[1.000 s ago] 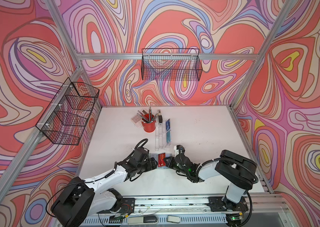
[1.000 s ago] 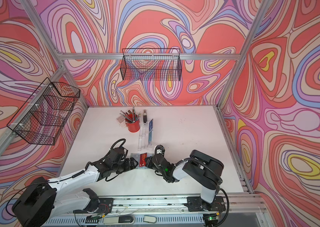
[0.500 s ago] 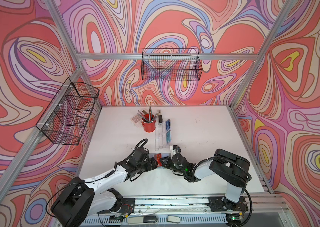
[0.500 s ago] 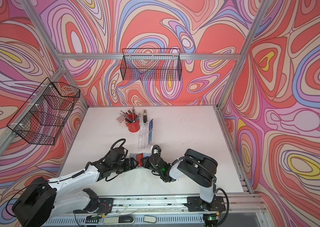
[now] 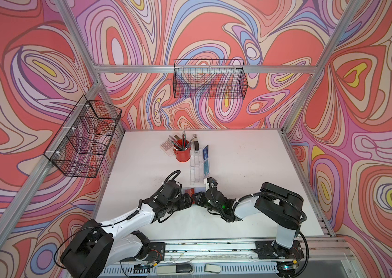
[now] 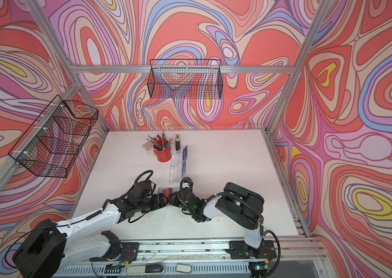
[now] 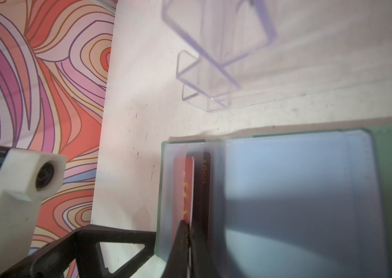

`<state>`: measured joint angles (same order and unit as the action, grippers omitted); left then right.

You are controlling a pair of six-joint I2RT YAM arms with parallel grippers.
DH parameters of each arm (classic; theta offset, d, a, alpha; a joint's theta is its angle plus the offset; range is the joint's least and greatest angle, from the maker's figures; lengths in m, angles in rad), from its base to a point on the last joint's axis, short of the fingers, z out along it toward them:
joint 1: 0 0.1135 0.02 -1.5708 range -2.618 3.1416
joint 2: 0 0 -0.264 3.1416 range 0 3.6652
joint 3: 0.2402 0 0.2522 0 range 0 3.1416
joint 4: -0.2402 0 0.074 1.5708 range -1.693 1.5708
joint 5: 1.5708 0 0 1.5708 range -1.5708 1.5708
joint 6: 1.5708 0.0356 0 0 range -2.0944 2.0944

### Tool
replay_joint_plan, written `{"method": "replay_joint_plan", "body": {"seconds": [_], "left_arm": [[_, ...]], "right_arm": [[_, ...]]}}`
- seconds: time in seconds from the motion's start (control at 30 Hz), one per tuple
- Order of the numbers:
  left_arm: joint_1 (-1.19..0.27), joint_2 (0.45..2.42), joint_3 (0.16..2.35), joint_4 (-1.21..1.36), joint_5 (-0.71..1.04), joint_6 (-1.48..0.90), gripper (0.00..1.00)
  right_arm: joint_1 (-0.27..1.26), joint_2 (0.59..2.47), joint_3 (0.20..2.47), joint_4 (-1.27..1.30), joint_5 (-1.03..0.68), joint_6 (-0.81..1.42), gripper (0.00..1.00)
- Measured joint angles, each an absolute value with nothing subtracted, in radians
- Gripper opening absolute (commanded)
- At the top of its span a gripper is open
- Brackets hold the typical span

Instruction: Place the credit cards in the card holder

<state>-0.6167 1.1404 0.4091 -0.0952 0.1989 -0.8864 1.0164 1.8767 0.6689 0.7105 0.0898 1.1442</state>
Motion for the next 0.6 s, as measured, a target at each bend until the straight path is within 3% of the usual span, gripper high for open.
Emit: {"method": "replay_joint_plan", "body": {"seconds": [0.6], "left_arm": [[-0.616,1.111,0.397,-0.102,0.197,-0.886,0.85]], "right_arm": [[1.019,1.953,0.719,0.750,0.119,1.172,0.00]]}}
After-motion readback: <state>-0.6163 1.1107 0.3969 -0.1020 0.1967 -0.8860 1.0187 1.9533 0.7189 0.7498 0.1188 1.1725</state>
